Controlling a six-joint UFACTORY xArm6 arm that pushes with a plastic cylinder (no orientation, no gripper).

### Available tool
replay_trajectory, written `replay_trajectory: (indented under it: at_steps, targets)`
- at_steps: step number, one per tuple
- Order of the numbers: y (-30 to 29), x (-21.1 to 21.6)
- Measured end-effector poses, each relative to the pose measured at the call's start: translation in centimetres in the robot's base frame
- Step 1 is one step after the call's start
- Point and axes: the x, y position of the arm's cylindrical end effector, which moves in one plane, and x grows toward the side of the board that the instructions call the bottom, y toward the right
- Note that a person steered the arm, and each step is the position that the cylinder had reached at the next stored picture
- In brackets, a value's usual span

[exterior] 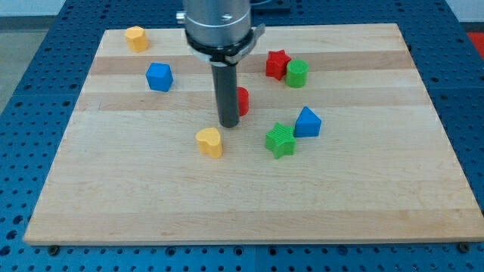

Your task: Move the red circle to the top center

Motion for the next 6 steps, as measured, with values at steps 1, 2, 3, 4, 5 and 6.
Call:
replay_trajectory:
  at_steps: [1,2,3,4,5,6]
  targets:
    - [0.9,-1.5]
    - [1.4,-3.2]
    - [2.0,-5.4]
    - [2.0,-8.0]
    - [2.0,-10.0]
    - [2.0,-12.0]
